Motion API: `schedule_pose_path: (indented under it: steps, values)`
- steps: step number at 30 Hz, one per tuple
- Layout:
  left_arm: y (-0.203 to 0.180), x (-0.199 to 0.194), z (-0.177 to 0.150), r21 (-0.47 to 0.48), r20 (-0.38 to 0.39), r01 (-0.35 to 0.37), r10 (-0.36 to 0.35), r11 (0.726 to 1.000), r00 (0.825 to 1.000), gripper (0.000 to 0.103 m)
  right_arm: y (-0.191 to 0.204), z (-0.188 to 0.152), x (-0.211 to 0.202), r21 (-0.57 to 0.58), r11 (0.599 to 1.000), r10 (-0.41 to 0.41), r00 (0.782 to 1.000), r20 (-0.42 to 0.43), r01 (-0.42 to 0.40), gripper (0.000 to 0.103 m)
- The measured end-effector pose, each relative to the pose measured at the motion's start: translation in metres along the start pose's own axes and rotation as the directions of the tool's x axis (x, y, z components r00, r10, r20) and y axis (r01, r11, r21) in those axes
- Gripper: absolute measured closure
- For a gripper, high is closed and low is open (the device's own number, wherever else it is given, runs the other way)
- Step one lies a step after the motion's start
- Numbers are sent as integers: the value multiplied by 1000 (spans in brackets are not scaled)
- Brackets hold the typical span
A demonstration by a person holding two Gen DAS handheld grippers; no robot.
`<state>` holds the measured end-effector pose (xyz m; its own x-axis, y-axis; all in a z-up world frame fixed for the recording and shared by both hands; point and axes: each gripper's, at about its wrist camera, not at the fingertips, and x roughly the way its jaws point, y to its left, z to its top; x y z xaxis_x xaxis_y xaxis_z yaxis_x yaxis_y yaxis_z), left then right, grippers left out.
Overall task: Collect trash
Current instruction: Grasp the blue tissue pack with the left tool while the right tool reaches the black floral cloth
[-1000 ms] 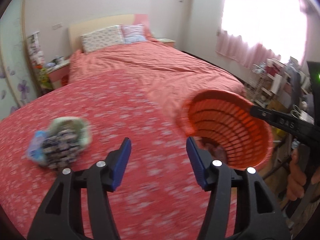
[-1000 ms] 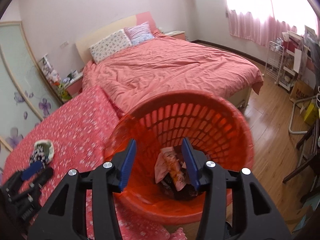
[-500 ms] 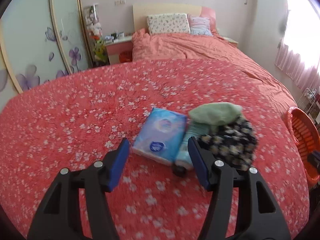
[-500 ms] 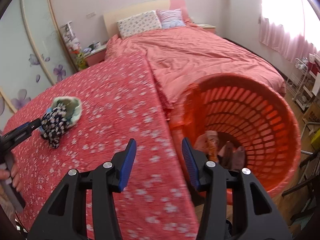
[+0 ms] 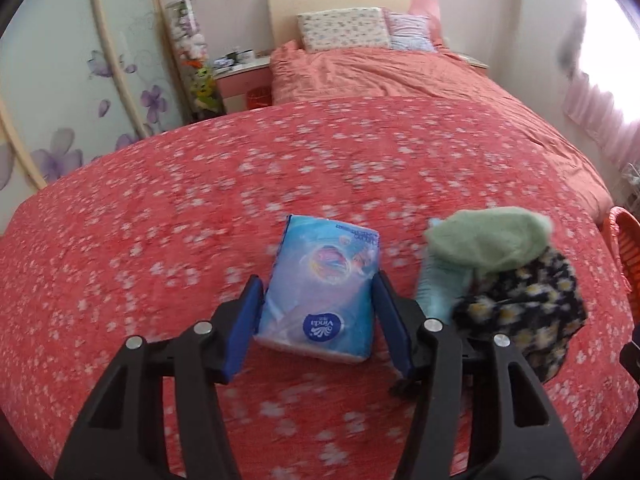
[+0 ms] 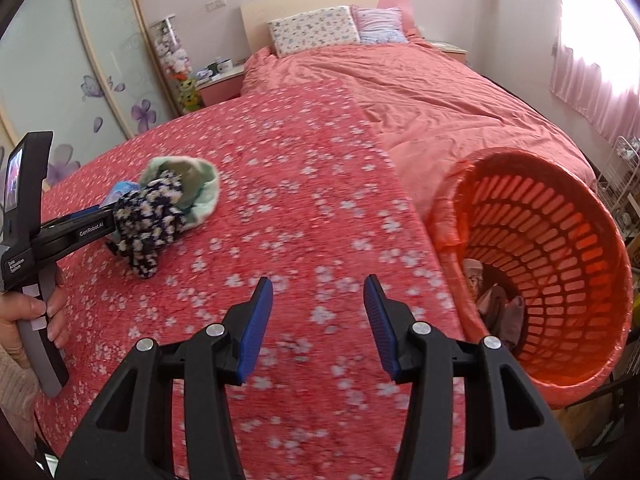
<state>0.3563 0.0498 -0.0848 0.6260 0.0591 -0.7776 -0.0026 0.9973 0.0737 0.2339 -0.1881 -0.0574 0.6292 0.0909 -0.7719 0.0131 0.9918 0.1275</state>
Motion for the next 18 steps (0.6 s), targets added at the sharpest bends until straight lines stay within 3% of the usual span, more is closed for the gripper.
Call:
schedule_pose_path:
  steps: [5, 10, 17, 18]
  values:
    - [40, -13, -18, -26, -12, -70, 70, 997, 997, 49, 28, 2, 4, -53, 998, 38, 999, -2, -38, 55]
    - [73, -29, -42, -63, -3, -51, 51, 997, 999, 48, 66, 13, 12, -89, 991, 104, 995, 9, -103, 55]
    - [87, -28, -55, -101, -26, -14, 12, 995, 1000, 47, 105, 35, 36, -76, 987, 139, 990, 4, -139, 55]
    - [90, -28, -55, -115, -26, -7, 4, 993, 1000, 47, 109, 37, 42, -78, 988, 136, 991, -7, -136, 62]
